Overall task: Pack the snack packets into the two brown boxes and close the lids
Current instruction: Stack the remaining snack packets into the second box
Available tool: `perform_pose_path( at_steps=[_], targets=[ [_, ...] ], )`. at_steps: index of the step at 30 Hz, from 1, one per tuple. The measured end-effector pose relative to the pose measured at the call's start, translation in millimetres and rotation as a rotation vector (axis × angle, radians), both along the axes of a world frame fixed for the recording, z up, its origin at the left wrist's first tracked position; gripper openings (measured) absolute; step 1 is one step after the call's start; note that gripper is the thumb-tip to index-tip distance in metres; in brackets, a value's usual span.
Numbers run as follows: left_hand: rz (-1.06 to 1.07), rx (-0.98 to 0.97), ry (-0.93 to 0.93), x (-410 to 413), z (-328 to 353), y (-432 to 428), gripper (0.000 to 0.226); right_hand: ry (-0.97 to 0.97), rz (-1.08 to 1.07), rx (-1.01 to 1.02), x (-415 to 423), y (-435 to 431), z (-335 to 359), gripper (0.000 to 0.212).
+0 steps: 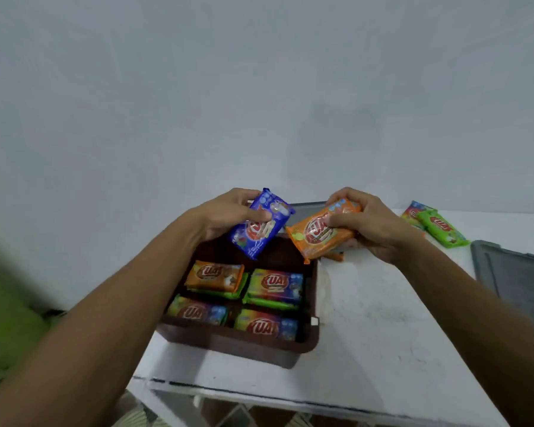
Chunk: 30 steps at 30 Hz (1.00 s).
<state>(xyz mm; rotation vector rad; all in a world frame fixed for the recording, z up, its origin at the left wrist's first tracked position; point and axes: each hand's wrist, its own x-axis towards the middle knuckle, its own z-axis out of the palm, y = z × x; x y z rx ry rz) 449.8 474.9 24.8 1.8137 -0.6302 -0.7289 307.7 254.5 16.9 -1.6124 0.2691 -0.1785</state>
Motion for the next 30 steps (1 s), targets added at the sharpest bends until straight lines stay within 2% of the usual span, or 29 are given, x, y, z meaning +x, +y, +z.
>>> perform_pose_path(
  at_steps=[4, 7, 11, 16, 19, 22, 26, 30],
  targets=[
    [-0.230, 0.302, -0.206, 31, -8, 48, 0.020, 0.153, 0.052, -0.481, 22, 42, 0, 0.020],
    [-0.359, 0.491, -0.363, 46, -27, 61, 0.022, 0.232, 0.136, -0.750, 39, 71, -12, 0.018],
    [-0.540, 0.603, -0.614, 53, -51, 62, 0.021, 0.284, 0.125, -1.084, 54, 94, -32, 0.024],
    [-0.505, 0.686, -1.037, 52, -66, 73, 0.045, 0.215, 0.030, -1.553, 42, 110, -49, 0.011],
    [-0.504, 0.723, -1.248, 47, -66, 76, 0.046, 0.181, 0.048, -1.628, 40, 110, -55, 0.012],
    [-0.494, 0.707, -1.334, 45, -68, 79, 0.043, 0.191, 0.140, -1.585, 43, 106, -56, 0.015],
    [-0.541, 0.714, -1.173, 46, -70, 78, 0.053, 0.226, 0.281, -1.574, 44, 104, -59, 0.029],
    [-0.570, 0.741, -1.157, 47, -71, 74, 0.049, 0.220, 0.259, -1.605, 46, 102, -61, 0.029]
  ],
)
